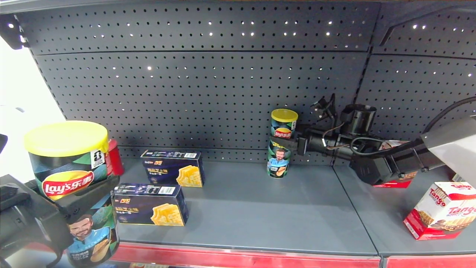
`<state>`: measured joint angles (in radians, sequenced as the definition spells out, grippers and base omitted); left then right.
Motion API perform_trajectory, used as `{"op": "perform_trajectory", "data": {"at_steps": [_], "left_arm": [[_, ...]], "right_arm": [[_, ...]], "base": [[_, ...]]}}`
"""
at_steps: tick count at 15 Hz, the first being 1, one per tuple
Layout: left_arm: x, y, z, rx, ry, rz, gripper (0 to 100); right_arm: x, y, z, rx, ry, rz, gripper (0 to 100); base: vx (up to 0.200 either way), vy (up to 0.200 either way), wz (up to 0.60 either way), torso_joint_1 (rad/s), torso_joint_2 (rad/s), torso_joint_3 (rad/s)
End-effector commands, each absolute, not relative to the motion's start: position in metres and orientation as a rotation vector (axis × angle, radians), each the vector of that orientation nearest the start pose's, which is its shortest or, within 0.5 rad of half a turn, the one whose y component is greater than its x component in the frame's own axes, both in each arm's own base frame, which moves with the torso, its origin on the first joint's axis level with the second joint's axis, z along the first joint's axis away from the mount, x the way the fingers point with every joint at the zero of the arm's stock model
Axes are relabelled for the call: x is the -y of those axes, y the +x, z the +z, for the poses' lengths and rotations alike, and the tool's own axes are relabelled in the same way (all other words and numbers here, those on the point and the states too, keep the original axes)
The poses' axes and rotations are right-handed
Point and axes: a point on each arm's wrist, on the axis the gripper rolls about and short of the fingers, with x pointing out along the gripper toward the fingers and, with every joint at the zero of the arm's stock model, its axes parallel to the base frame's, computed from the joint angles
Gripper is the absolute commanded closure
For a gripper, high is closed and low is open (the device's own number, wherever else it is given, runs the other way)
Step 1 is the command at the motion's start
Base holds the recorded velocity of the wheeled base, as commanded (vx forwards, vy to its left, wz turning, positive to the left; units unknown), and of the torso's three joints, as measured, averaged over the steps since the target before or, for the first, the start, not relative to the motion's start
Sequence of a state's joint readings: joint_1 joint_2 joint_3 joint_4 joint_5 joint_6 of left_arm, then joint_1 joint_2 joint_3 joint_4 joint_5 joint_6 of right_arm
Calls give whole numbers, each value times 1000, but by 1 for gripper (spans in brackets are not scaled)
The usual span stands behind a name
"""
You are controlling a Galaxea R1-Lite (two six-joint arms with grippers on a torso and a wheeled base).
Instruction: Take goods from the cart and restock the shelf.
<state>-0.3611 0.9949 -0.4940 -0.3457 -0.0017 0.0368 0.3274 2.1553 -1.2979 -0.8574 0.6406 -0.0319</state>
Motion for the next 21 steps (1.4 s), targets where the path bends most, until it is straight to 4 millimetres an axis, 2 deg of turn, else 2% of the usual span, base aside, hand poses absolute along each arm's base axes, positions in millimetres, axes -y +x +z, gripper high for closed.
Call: {"op": "perform_trajectory", "data": {"at_steps": [1, 7, 8, 15, 19, 21], "left_arm": [[45, 119, 217, -148, 64, -364, 100], [42, 110, 214, -139, 63, -363, 100], [42, 111, 214, -139, 63, -363, 100], [42, 111, 215, -137, 63, -366, 100], [42, 110, 209, -159, 66, -367, 100], [42, 110, 204, -173, 67, -366, 100]], "right_arm": [[-155, 413, 169, 19, -30, 969, 0], [-159, 414, 167, 16, -31, 977, 0], [-159, 414, 167, 15, -31, 977, 100], [-156, 407, 171, 13, -31, 977, 100], [-152, 379, 187, 20, -31, 975, 100], [-147, 359, 196, 20, -31, 977, 100]], "base": [[0, 0, 0, 0, 0, 0], [0, 0, 0, 0, 0, 0], [0, 0, 0, 0, 0, 0], [0, 0, 0, 0, 0, 0], [0, 0, 0, 0, 0, 0], [0, 0, 0, 0, 0, 0]]}}
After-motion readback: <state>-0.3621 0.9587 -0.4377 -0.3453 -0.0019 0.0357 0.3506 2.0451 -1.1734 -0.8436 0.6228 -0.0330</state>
